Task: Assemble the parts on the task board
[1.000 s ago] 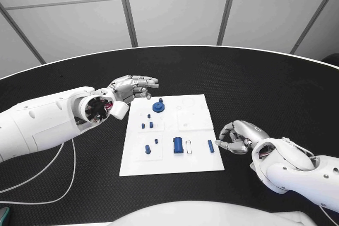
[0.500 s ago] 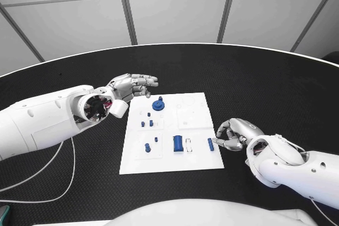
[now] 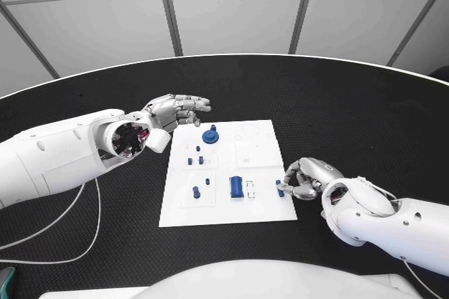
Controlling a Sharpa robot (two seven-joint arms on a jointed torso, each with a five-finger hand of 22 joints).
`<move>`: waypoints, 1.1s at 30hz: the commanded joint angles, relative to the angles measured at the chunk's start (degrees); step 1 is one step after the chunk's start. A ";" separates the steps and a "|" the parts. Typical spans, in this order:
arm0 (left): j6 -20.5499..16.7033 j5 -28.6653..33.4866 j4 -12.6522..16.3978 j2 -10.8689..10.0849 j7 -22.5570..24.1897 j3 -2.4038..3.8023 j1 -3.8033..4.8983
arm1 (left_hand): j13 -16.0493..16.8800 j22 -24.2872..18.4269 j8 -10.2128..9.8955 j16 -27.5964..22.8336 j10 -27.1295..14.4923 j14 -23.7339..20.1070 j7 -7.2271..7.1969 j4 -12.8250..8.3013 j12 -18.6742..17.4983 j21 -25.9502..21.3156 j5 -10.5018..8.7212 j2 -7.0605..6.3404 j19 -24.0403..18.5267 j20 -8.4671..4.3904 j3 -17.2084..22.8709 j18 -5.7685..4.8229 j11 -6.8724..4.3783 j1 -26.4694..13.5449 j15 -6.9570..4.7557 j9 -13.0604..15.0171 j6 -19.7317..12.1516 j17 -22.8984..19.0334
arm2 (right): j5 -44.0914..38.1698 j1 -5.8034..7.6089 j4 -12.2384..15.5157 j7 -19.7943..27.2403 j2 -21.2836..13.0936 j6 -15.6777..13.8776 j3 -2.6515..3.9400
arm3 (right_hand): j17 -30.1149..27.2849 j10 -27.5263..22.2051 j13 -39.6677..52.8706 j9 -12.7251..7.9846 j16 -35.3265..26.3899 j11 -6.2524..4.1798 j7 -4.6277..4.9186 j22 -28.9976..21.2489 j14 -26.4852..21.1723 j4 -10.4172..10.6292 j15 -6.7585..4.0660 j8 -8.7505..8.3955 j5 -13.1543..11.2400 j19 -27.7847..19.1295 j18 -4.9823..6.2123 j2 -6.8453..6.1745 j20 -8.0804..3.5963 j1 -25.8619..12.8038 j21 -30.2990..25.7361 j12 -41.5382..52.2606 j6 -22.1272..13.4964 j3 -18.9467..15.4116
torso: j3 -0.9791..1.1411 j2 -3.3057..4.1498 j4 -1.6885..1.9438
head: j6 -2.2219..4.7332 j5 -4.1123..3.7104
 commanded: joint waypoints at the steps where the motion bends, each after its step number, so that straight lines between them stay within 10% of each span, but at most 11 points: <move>1: -0.01 0.00 0.02 -0.02 0.00 0.00 0.00 | -0.09 -0.06 0.03 0.05 -0.40 -0.37 -0.05 0.39 0.22 -0.38 0.21 0.60 -0.27 0.28 0.02 0.88 0.00 0.00 -0.02 -0.06 -0.37 -0.06 | 0.00 -0.07 -0.16 -0.02 0.21 0.26 0.00 | 11.30 0.54 7.93 0.16 0.03 0.11 0.06 13.70 5.29 -0.01 0.39 0.16 0.27 4.88 -0.23 -0.14 0.44 -0.32 -0.15 -0.03 0.55 -0.31 | 0.00 -0.04 -0.04 | -0.10 0.13; 33: -0.44 0.00 0.78 -0.77 -0.03 0.01 0.02 | -0.09 -0.06 0.03 0.05 -0.40 -0.37 -0.05 0.39 0.22 -0.38 0.21 0.60 -0.27 0.28 0.02 0.88 0.00 0.00 -0.02 -0.06 -0.37 -0.06 | 0.00 -0.40 -2.06 -1.45 2.28 5.26 -0.04 | 11.59 0.37 7.96 1.34 0.11 -0.49 -0.52 13.85 5.34 -4.00 -0.16 -0.23 -0.68 4.97 -0.30 -0.49 0.01 7.51 0.15 -0.26 1.41 2.77 | -0.04 -0.06 -0.01 | -0.49 0.46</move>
